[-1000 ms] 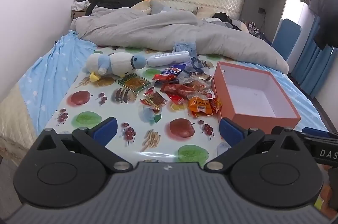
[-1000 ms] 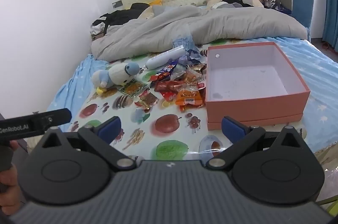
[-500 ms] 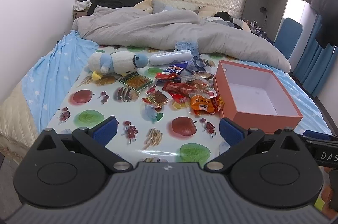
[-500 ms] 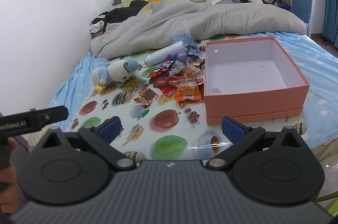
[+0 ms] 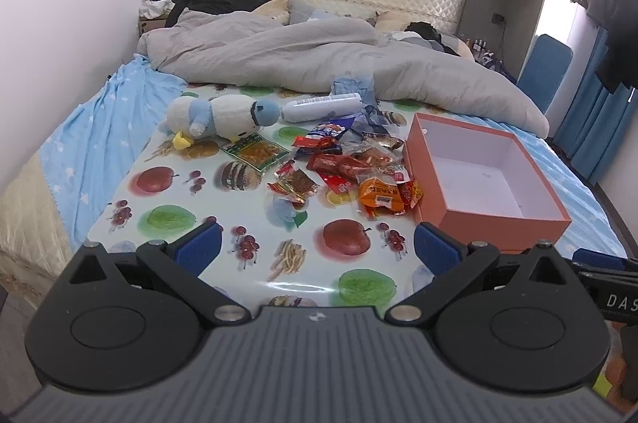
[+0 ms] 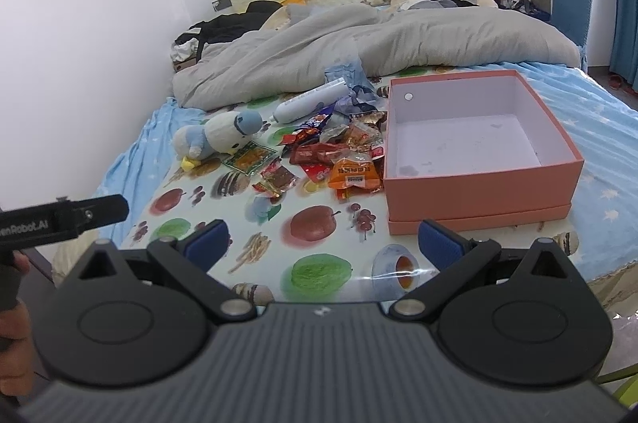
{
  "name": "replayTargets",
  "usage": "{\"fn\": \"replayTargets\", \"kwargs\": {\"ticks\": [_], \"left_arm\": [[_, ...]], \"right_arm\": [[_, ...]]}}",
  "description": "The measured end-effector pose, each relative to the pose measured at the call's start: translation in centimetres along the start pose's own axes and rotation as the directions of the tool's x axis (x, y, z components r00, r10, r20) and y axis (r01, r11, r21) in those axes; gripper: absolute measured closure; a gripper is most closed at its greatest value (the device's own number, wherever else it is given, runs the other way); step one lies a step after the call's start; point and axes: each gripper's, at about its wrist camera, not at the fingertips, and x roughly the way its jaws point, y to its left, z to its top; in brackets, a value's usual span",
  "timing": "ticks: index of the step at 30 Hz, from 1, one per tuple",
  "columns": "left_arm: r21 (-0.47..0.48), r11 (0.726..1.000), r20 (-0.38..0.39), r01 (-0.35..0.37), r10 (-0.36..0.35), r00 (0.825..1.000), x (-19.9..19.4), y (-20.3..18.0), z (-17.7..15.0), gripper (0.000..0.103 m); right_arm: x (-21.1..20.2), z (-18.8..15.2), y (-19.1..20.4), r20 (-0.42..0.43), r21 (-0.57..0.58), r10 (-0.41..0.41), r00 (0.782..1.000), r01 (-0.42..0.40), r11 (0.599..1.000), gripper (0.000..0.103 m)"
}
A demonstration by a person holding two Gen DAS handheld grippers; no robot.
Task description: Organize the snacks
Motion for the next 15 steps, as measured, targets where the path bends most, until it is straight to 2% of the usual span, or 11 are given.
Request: {"fn": "replayTargets", "kwargs": {"ticks": [15], "left_arm": [[0.021,1.0,-0.003,0.017,-0.017,1.0,-0.41,-0.79,0.32,0.0]], "right_arm": [[-0.98,-0.38,-0.4,0.043,0.005,-0.007,0.999,0.007,1.0,0.0]]}}
